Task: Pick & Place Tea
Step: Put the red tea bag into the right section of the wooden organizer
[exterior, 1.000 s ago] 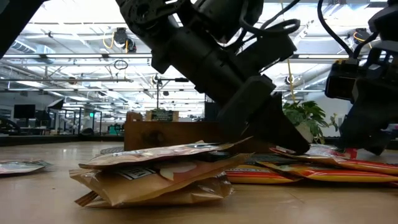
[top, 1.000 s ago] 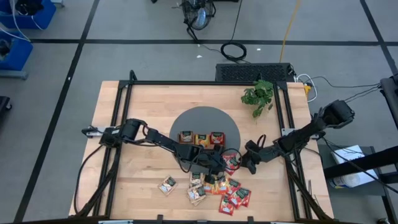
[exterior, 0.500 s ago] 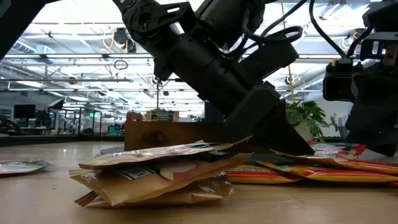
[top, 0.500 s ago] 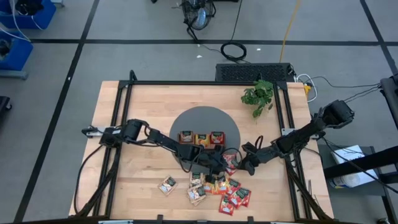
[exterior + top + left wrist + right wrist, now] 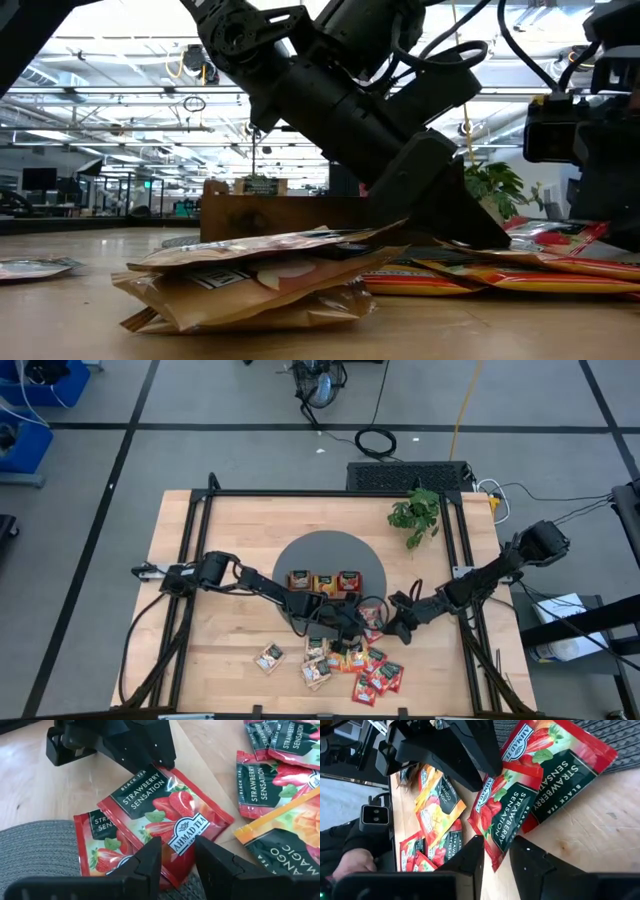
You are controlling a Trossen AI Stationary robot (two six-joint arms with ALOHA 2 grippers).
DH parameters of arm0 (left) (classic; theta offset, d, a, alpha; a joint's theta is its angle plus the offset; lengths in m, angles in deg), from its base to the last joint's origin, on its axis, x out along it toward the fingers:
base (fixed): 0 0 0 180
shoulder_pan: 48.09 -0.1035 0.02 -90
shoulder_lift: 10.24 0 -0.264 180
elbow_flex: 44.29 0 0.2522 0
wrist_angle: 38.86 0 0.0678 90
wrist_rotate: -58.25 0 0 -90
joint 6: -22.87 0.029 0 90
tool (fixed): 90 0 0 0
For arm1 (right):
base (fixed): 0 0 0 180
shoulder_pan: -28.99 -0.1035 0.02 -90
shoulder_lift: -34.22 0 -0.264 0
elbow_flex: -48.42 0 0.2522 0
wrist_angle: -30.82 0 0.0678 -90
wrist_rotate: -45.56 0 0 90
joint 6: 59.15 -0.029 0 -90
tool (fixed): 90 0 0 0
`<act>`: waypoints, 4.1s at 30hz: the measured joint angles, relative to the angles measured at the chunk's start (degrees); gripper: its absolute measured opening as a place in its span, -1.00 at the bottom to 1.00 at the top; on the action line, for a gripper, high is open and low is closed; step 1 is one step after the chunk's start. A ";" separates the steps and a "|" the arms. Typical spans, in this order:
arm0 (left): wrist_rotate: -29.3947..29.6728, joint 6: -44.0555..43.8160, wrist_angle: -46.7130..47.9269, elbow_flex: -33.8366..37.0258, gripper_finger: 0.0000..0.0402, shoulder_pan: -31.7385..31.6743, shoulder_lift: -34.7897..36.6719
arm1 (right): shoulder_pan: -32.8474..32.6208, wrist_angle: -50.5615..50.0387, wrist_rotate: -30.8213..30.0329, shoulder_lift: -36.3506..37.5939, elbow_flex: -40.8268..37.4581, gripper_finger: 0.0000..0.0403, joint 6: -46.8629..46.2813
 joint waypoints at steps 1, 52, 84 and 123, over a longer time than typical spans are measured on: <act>0.00 0.01 -0.04 0.00 -0.40 0.00 0.00 | 0.00 0.02 -0.13 -0.01 0.00 -0.65 0.44; 33.30 -18.40 14.36 37.30 -0.84 16.12 45.51 | 25.76 -81.52 1.20 -7.02 62.85 -1.00 60.79; 33.05 -20.39 14.71 37.33 -0.84 15.73 45.44 | 26.36 -82.21 -3.43 -22.43 71.84 -1.00 67.57; 33.05 -13.81 14.61 37.31 -0.84 15.69 45.42 | 26.35 -70.01 -9.42 -19.72 63.45 -0.53 67.49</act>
